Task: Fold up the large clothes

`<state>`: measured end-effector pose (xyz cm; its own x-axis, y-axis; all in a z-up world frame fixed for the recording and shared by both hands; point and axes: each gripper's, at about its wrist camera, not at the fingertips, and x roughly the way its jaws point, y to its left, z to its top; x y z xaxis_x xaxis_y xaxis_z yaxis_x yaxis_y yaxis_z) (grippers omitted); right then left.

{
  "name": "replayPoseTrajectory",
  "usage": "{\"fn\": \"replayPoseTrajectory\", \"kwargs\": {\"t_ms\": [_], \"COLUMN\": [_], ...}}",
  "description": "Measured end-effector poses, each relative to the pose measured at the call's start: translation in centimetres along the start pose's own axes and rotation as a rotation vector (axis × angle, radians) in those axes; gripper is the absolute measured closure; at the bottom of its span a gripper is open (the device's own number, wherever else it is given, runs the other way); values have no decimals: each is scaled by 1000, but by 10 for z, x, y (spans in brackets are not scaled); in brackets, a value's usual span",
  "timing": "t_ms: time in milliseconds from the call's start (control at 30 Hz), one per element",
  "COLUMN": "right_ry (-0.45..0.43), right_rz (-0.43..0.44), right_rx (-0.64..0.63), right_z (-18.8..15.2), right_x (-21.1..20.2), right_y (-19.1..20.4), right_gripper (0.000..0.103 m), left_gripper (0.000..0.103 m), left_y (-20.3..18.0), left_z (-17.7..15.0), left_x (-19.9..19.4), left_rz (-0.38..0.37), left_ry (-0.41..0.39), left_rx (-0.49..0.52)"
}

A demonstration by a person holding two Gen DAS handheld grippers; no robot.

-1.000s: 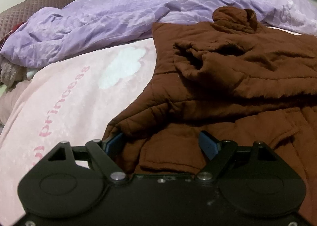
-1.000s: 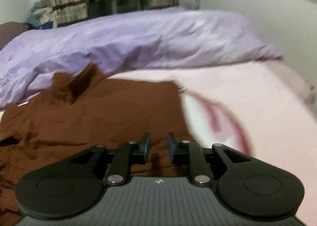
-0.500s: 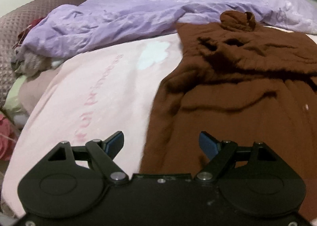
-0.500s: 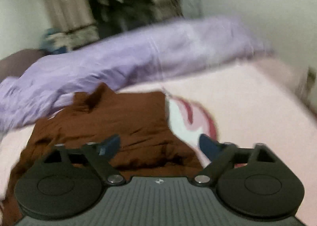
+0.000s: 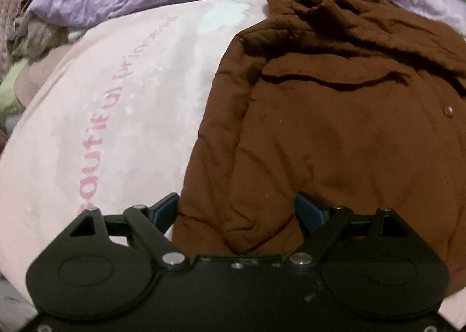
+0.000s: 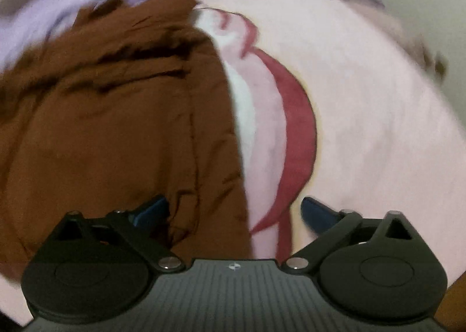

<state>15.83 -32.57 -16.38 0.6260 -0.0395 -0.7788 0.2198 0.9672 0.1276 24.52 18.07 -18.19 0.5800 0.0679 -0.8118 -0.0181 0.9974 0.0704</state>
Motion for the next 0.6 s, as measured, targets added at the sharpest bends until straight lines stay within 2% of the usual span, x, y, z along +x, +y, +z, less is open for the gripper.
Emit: {"fn": "replayPoseTrajectory", "kwargs": {"t_ms": [67, 100, 133, 167, 200, 233, 333, 433, 500, 600], "right_ry": [-1, -13, -27, -25, -37, -52, -142, -232, -246, -188], "right_rz": [-15, -7, 11, 22, -5, -12, 46, 44, 46, -15], "right_rx": [-39, -39, -30, -18, -11, -7, 23, -3, -12, -3], "right_z": [4, 4, 1, 2, 4, 4, 11, 17, 18, 14], "right_x": [-4, -6, -9, -12, -16, -24, -55, -90, -98, -79], "right_y": [7, 9, 9, 12, 15, 15, 11, 9, 6, 2], "right_gripper": [14, 48, 69, 76, 89, 99, 100, 100, 100, 100], "left_gripper": [18, 22, 40, 83, 91, 91, 91, 91, 90, 88], "left_y": [1, 1, 0, -1, -2, -2, -3, -6, -11, -16], "left_z": [-1, -2, -2, -2, 0, 3, 10, 10, 7, -1], "left_x": [1, 0, -2, -7, -14, -20, -42, -64, -71, -55], "left_rz": [-7, -20, -30, -34, -65, -65, -54, -36, -19, 4], "left_ry": [-7, -14, -22, -34, -39, -39, -82, -117, -119, -77], "left_rx": [-15, -20, -18, -8, 4, 4, 13, 35, 54, 69]}}
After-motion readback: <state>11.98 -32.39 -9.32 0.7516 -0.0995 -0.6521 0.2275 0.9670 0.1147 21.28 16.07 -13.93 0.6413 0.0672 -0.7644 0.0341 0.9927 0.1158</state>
